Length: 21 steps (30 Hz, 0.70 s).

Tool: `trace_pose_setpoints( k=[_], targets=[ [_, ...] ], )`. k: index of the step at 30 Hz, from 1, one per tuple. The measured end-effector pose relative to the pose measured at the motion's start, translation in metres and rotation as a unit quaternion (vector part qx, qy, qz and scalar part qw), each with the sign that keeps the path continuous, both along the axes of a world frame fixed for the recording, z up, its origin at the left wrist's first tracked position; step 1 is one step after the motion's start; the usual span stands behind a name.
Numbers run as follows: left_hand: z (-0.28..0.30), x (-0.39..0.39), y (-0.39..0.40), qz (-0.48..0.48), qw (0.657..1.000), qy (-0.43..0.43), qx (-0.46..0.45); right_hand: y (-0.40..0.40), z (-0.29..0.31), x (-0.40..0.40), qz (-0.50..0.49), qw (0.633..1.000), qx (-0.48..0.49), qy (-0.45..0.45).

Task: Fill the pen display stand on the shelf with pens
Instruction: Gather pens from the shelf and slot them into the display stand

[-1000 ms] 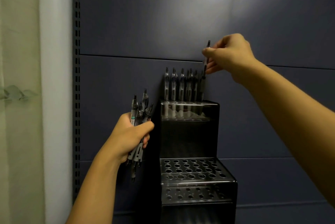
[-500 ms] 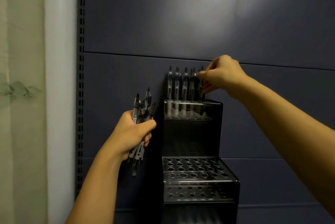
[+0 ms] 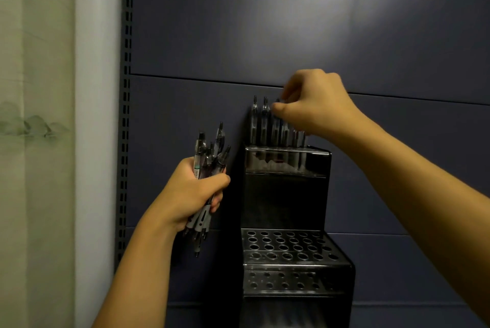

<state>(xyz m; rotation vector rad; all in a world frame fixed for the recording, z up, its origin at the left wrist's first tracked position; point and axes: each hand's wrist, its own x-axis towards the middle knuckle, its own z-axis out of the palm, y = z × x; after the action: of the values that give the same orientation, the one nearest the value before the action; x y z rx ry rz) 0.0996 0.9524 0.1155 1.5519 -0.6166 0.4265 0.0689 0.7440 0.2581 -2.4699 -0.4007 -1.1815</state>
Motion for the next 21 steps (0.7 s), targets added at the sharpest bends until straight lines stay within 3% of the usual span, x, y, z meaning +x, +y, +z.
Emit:
trace_pose_setpoints(
  k=[4,7,11,21],
  targets=[
    [0.002,-0.007,0.0,-0.031,0.999,-0.034,0.017,0.028,-0.007,-0.012,0.128,0.978,0.01,0.166],
    [0.003,-0.01,-0.001,-0.042,0.997,-0.047,0.034,0.04,-0.015,-0.009,0.162,0.961,0.008,0.225],
    [0.003,-0.011,0.001,-0.034,0.997,-0.058,0.049,0.049,-0.022,-0.008,0.166,0.957,0.017,0.238],
    [0.004,-0.011,-0.007,-0.03,0.997,-0.071,-0.005,0.048,-0.028,-0.003,0.18,0.965,0.115,0.151]
  ],
)
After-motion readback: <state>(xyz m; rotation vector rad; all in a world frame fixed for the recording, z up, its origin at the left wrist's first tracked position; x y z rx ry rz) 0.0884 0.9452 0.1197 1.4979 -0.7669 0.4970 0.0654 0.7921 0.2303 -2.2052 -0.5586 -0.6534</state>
